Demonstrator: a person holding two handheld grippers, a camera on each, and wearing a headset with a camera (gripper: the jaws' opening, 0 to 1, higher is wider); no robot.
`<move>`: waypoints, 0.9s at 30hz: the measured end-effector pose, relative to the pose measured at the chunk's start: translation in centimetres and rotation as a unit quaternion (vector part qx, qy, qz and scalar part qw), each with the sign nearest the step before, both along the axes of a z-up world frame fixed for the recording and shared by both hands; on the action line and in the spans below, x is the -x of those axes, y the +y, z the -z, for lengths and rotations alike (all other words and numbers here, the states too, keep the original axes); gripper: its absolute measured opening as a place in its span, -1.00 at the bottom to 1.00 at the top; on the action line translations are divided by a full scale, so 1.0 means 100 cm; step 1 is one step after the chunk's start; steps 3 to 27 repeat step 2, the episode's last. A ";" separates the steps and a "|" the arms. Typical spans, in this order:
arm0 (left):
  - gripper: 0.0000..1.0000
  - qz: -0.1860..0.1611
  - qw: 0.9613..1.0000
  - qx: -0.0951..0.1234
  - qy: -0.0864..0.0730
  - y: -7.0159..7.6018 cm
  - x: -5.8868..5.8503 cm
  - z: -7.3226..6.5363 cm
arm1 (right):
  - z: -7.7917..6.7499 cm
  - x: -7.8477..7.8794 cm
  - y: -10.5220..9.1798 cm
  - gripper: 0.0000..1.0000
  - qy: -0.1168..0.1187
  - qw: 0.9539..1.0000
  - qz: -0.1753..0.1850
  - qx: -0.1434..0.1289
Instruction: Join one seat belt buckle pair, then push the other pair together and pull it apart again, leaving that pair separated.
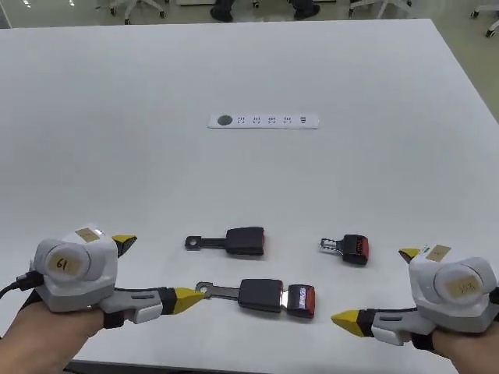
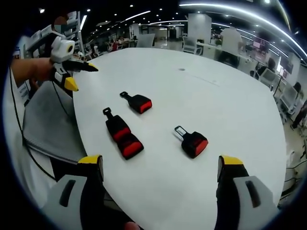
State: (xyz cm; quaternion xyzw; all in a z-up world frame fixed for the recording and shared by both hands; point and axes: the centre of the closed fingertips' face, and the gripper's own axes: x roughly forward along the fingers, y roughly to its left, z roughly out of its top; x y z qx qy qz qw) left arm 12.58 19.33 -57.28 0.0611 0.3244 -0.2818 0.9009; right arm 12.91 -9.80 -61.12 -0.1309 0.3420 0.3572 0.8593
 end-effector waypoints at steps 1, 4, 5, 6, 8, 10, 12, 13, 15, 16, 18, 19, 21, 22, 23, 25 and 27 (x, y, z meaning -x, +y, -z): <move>1.00 0.001 1.000 -0.002 0.002 0.000 0.001 0.001 | 0.000 0.000 -0.001 0.99 0.000 1.000 0.002 0.001; 1.00 0.002 1.000 -0.004 0.006 0.001 0.001 0.003 | 0.000 0.000 -0.002 0.99 0.000 1.000 0.004 0.002; 1.00 0.002 1.000 -0.004 0.006 0.001 0.001 0.003 | 0.000 0.000 -0.002 0.99 0.000 1.000 0.004 0.002; 1.00 0.002 1.000 -0.004 0.006 0.001 0.001 0.003 | 0.000 0.000 -0.002 0.99 0.000 1.000 0.004 0.002; 1.00 0.002 1.000 -0.004 0.006 0.001 0.001 0.003 | 0.000 0.000 -0.002 0.99 0.000 1.000 0.004 0.002; 1.00 0.002 1.000 -0.004 0.006 0.001 0.001 0.003 | 0.000 0.000 -0.002 0.99 0.000 1.000 0.004 0.002; 1.00 0.002 1.000 -0.004 0.006 0.001 0.001 0.003 | 0.000 0.000 -0.002 0.99 0.000 1.000 0.004 0.002; 1.00 0.002 1.000 -0.004 0.006 0.001 0.001 0.003 | 0.000 0.000 -0.002 0.99 0.000 1.000 0.004 0.002; 1.00 0.002 1.000 -0.004 0.006 0.001 0.001 0.003 | 0.000 0.000 -0.002 0.99 0.000 1.000 0.004 0.002; 1.00 0.002 1.000 -0.004 0.006 0.001 0.001 0.003 | 0.000 0.000 -0.002 0.99 0.000 1.000 0.004 0.002; 1.00 0.002 1.000 -0.004 0.006 0.001 0.001 0.003 | 0.000 0.000 -0.002 0.99 0.000 1.000 0.004 0.002; 1.00 0.002 1.000 -0.004 0.006 0.001 0.001 0.003 | 0.000 0.000 -0.002 0.99 0.000 1.000 0.004 0.002; 1.00 0.002 1.000 -0.004 0.006 0.001 0.001 0.003 | 0.000 0.000 -0.002 0.99 0.000 1.000 0.004 0.002; 1.00 0.002 1.000 -0.004 0.006 0.001 0.001 0.003 | 0.000 0.000 -0.002 0.99 0.000 1.000 0.004 0.002; 1.00 0.002 1.000 -0.004 0.006 0.001 0.001 0.003 | 0.000 0.000 -0.002 0.99 0.000 1.000 0.004 0.002; 1.00 0.002 1.000 -0.004 0.006 0.001 0.001 0.003 | 0.000 0.000 -0.002 0.99 0.000 1.000 0.004 0.002; 1.00 0.002 1.000 -0.004 0.006 0.001 0.001 0.003 | 0.000 0.000 -0.002 0.99 0.000 1.000 0.004 0.002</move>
